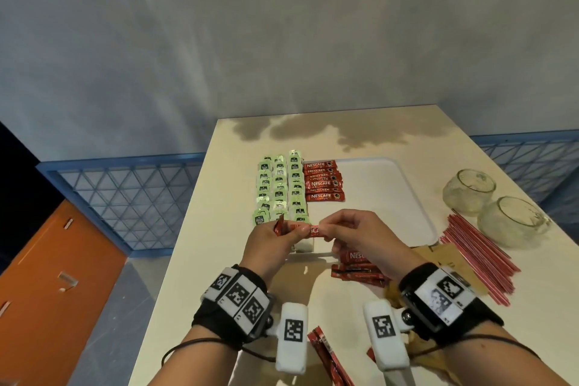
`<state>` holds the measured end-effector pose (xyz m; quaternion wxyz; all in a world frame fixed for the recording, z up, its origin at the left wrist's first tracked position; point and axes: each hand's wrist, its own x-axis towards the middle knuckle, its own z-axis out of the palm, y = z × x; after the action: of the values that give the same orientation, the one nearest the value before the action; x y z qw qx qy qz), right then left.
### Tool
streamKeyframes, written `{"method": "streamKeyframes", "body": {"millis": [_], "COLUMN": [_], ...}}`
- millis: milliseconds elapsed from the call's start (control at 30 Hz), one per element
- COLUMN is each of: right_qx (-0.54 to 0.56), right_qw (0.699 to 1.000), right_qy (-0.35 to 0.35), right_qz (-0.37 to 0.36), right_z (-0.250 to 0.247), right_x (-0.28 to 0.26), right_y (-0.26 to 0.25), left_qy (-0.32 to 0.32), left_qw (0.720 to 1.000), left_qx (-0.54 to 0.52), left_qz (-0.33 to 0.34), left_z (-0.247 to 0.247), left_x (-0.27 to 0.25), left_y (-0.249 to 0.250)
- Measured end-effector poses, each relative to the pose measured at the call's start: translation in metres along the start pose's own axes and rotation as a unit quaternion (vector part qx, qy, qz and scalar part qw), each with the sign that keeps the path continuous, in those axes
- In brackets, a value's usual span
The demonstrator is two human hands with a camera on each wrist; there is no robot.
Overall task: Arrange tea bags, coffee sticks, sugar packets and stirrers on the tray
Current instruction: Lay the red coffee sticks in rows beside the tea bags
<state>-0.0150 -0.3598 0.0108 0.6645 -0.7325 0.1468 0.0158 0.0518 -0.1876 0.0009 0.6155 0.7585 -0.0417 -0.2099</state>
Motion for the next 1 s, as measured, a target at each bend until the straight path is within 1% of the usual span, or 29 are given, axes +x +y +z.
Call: {"method": "streamKeyframes", "body": {"millis": [67,133,233,333,400,433,500,567,667,733,833,1000], "right_qx": [-0.030,-0.033,0.022,0.024,0.019,0.019,-0.003,-0.032,-0.043,-0.052,-0.058,-0.088], "right_qw": [1.000,0.999,0.999,1.000,0.999,0.999,0.994,0.984,0.972,0.968,0.966,0.969], "right_qy": [-0.007,0.010,0.025,0.010,0.016,0.032,0.091,0.141,0.178,0.190,0.197,0.176], "right_qz": [-0.007,-0.008,0.002,0.015,0.025,0.032,0.058,0.102,0.148,0.158,0.158,0.147], "right_z": [0.003,0.002,-0.006,-0.014,-0.021,-0.026,-0.039,-0.052,-0.062,-0.061,-0.055,-0.049], "right_x": [0.000,0.000,-0.001,0.004,0.012,0.017,0.032,0.047,0.071,0.085,0.107,0.134], "right_y": [-0.001,0.001,0.004,0.002,0.002,0.002,0.007,0.017,0.035,0.043,0.050,0.052], "left_qy": [0.002,0.009,0.018,-0.007,-0.032,-0.034,-0.016,0.005,0.010,0.010,0.008,0.006], "left_qw": [0.999,0.999,0.999,1.000,0.999,0.999,1.000,1.000,0.992,0.988,0.989,0.996], "left_qx": [0.020,0.025,0.024,-0.001,-0.022,-0.019,0.015,0.017,-0.105,-0.126,-0.113,-0.061], "left_qz": [0.027,0.025,0.026,0.016,0.004,0.007,0.004,-0.025,-0.076,-0.086,-0.092,-0.060], "left_z": [0.005,0.006,0.003,0.003,0.003,0.002,-0.003,-0.008,-0.013,-0.016,-0.021,-0.031], "left_x": [-0.002,-0.002,0.001,0.003,0.003,0.006,0.012,0.017,0.024,0.028,0.036,0.044], "left_y": [0.000,0.000,-0.003,0.004,0.012,0.013,0.016,0.018,0.019,0.017,0.008,-0.003]}}
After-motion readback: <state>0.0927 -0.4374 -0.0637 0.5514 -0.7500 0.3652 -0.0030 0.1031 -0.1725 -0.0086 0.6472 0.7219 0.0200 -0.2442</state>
